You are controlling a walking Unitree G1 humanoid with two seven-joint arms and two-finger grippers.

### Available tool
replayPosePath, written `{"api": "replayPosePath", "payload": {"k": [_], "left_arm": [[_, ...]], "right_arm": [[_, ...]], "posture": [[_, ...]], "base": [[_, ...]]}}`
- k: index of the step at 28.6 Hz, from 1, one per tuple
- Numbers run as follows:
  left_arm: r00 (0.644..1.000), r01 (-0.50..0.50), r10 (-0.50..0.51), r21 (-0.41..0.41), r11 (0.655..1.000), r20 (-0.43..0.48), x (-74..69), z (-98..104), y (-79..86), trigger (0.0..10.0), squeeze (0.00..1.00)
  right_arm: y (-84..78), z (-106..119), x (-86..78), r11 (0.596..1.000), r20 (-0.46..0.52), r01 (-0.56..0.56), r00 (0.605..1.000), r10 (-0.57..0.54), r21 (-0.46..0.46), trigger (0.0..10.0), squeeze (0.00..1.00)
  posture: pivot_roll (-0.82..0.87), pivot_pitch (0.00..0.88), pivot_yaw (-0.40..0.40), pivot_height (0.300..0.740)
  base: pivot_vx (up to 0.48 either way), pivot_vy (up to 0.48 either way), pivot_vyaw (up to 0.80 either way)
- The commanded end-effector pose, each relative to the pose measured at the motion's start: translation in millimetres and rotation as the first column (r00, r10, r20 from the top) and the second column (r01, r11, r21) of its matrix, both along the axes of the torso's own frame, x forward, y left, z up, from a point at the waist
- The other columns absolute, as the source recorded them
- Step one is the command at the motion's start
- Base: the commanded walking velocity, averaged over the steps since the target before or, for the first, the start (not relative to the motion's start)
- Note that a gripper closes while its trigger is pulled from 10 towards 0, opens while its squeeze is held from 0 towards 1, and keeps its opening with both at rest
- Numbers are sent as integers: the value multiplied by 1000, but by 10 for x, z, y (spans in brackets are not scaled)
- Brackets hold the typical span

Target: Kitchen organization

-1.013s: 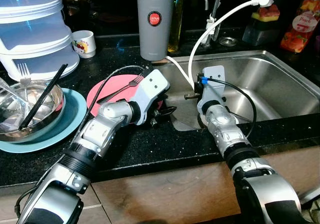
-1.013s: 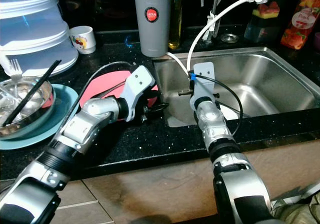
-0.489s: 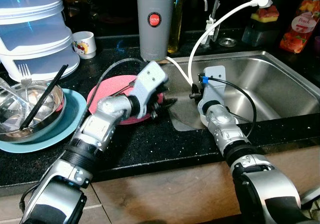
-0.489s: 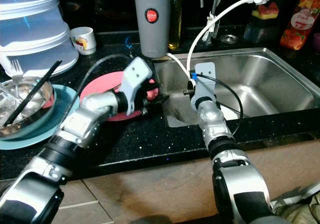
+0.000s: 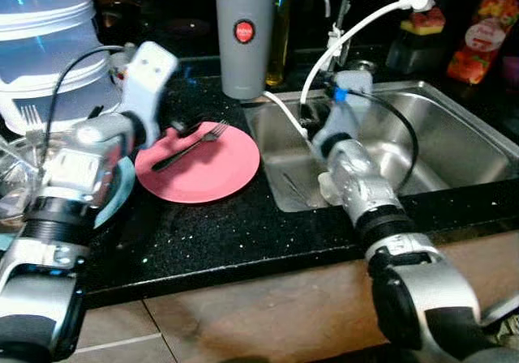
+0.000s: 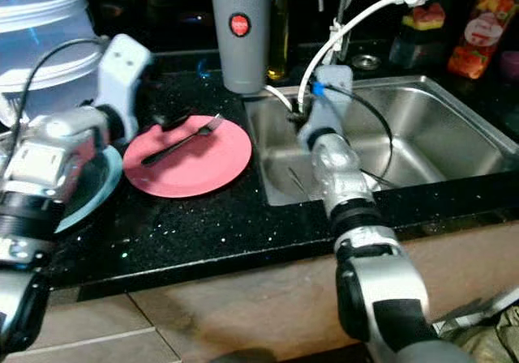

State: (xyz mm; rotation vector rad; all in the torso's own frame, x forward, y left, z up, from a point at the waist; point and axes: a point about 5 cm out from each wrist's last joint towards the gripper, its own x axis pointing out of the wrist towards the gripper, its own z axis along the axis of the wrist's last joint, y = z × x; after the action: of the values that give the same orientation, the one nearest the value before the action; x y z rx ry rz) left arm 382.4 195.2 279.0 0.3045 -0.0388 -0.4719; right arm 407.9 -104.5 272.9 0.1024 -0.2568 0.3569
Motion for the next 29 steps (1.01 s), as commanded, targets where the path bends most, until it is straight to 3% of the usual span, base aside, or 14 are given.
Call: {"api": "replayPosePath", "payload": {"k": [1, 6, 14, 19, 26, 29], "left_arm": [[1000, 12, -12, 6, 1000, -11, -6, -43, 30, 10000, 1000], [998, 56, -55, 31, 998, -44, 87, -90, -21, 10000, 1000], [995, 54, -50, 47, 997, -86, 127, -137, 47, 10000, 1000], [989, 86, -81, 35, 996, -126, 155, -194, 56, 10000, 1000], [985, 126, -124, 5, 992, -123, 200, -97, 20, 10000, 1000], [975, 151, -148, 10, 988, -164, 206, -88, 4, 10000, 1000]], "right_arm": [[-6, -70, -9, 1000, -29, -9, 1000, 9, 1, 10000, 0], [40, 94, -90, 999, 13, -11, 1000, 10, 49, 10000, 0], [82, 115, -269, 997, -7, -64, 998, 64, 41, 10000, 0], [0, 87, -428, 997, -41, -73, 996, 73, 11, 10000, 0], [-37, 112, -515, 998, -63, -60, 996, 61, 7, 10000, 0], [-40, 137, -543, 998, -72, -58, 996, 59, 10, 10000, 0]], "posture": [[67, 89, -20, 740], [20, 131, 8, 740], [-23, 185, 9, 740], [-42, 219, 7, 740], [-45, 223, 13, 740], [-44, 224, 14, 740]], "base": [[0, 0, 0], [0, 0, 0], [0, 0, 0], [0, 0, 0], [0, 0, 0], [0, 0, 0]]}}
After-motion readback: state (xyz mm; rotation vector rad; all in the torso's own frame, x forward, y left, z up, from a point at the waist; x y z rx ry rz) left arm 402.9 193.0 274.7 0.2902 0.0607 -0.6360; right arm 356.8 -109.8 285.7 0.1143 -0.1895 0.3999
